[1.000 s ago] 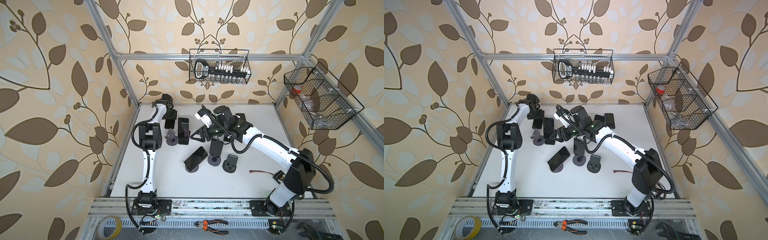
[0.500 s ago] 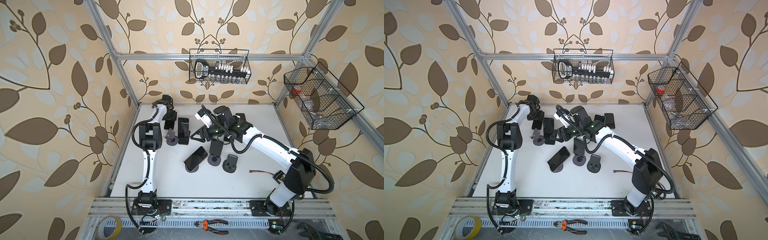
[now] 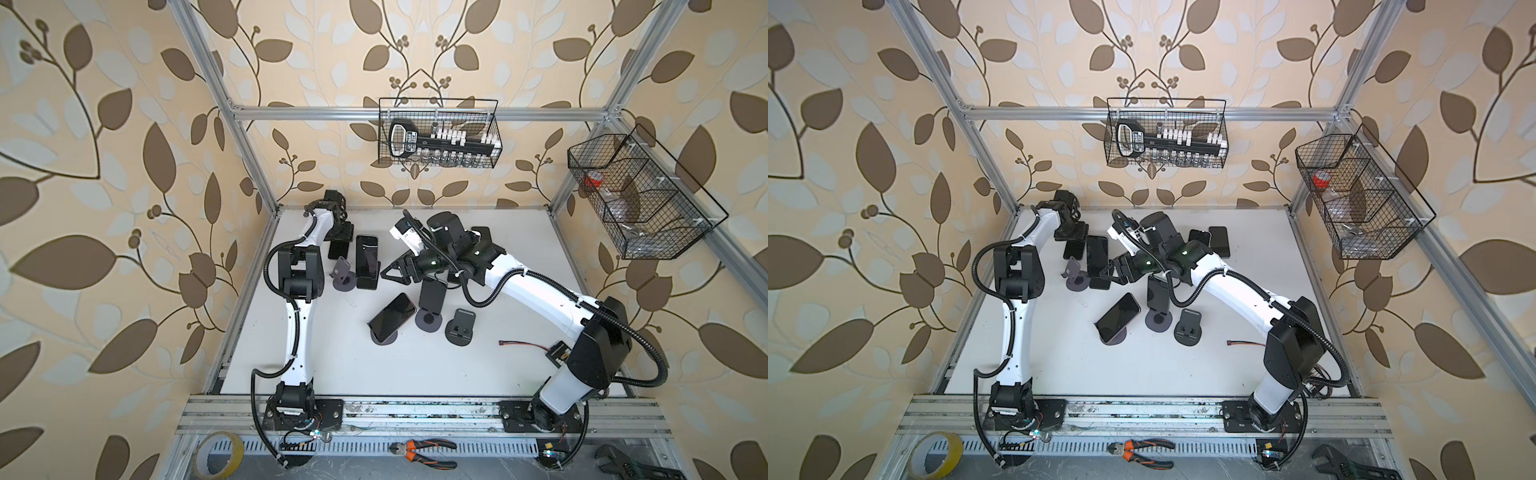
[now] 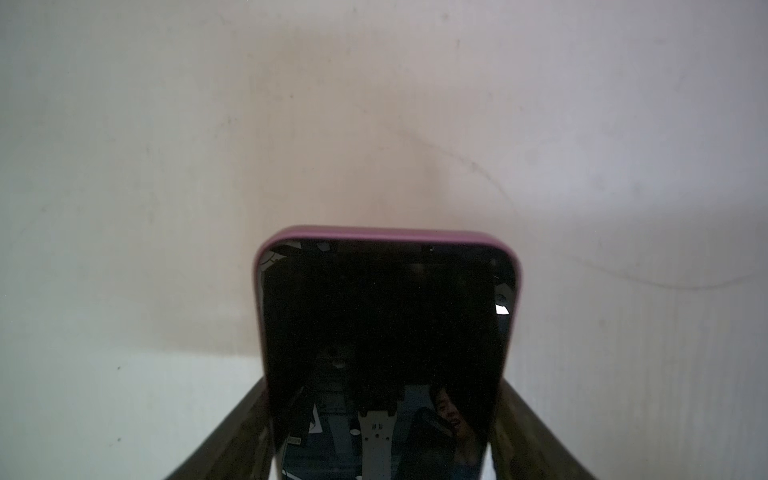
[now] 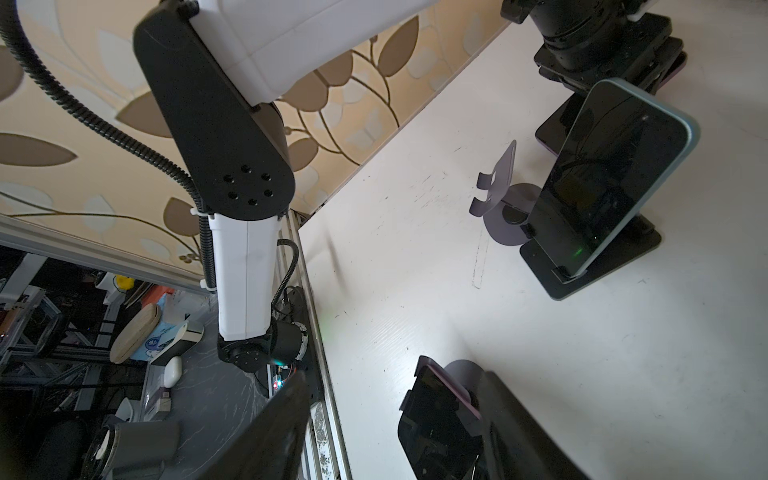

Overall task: Remove the phone from the phone stand
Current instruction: Place the phone at the top-left of the table.

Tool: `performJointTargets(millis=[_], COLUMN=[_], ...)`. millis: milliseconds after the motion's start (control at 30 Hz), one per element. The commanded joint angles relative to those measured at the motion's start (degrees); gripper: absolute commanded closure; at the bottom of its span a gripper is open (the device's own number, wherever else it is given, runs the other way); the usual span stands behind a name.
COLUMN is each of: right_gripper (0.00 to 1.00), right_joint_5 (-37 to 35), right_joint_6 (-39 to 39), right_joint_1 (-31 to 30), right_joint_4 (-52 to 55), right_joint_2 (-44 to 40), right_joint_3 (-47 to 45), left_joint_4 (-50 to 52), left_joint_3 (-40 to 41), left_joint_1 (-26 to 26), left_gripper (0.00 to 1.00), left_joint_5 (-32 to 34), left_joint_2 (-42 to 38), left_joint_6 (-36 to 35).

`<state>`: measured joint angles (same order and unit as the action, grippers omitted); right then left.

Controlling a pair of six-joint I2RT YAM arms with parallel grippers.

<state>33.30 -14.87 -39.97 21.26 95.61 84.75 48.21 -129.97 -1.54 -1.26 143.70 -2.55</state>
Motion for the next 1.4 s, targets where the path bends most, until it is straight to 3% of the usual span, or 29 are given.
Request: performJointTargets(millis=[0, 333, 1367], right_gripper=[0.34, 0.34, 0.34], right_joint_5=[1.33, 1.42, -0.91], right_joint_6=[-0.37, -0.16, -0.19], right_joint_1=[-0.02, -0.02, -1.12], right_joint_4=[-0.34, -0.34, 2.04], right_joint_2=[-1.23, -1.47, -4.34], right_joint_3=[0.26, 0.40, 4.45], left_joint_4=[-0.22, -0.22, -0.39], left_joint_3=[0.34, 0.69, 2.10], left_joint_1=[-0.25, -0.22, -0.37], left_gripper=[0.29, 0.19, 0.18], left_joint_5=[-0.37, -0.93, -2.07], left_joint_2=[-2.22, -2.81, -11.69], left_joint_6=[0.26, 0.25, 2.51])
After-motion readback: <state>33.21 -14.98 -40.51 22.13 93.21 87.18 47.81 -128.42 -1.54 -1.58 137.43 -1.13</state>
